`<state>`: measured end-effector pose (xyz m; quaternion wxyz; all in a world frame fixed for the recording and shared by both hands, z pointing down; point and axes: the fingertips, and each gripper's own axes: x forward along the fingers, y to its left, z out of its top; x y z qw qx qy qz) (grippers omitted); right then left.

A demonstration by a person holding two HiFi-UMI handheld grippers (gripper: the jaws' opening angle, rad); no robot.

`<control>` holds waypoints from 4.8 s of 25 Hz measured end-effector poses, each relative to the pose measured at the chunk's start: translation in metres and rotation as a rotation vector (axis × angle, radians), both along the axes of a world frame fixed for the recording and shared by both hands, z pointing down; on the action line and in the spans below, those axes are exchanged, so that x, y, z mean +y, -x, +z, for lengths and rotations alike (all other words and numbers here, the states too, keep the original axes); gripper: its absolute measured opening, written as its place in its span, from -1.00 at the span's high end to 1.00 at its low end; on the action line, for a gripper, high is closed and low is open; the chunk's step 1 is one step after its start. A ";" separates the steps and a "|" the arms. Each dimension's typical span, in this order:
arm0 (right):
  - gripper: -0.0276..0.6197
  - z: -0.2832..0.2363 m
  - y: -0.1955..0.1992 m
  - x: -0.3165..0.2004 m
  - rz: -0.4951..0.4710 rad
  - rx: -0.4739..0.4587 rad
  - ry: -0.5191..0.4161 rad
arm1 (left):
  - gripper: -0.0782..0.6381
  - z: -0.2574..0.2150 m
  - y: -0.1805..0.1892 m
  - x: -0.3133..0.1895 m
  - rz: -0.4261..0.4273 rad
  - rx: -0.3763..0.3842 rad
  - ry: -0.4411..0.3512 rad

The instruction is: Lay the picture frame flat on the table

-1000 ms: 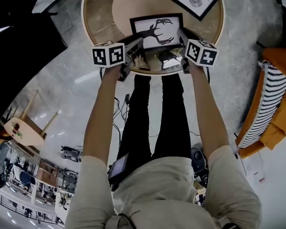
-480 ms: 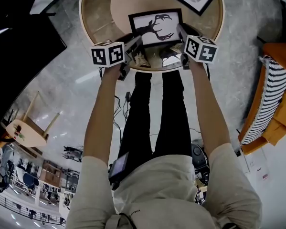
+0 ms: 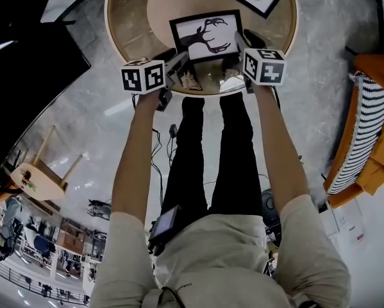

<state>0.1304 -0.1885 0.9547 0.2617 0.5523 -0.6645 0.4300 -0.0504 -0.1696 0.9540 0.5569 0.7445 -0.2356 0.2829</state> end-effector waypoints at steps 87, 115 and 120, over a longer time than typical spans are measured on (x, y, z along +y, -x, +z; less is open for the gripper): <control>0.82 -0.351 0.010 0.157 -0.344 -0.106 -0.273 | 0.72 -0.381 -0.040 0.135 -0.101 -0.238 -0.609; 0.82 -0.350 0.007 0.163 -0.331 -0.122 -0.250 | 0.72 -0.372 -0.034 0.138 -0.093 -0.304 -0.574; 0.82 -0.356 0.005 0.159 -0.324 -0.126 -0.261 | 0.72 -0.372 -0.033 0.135 -0.106 -0.315 -0.576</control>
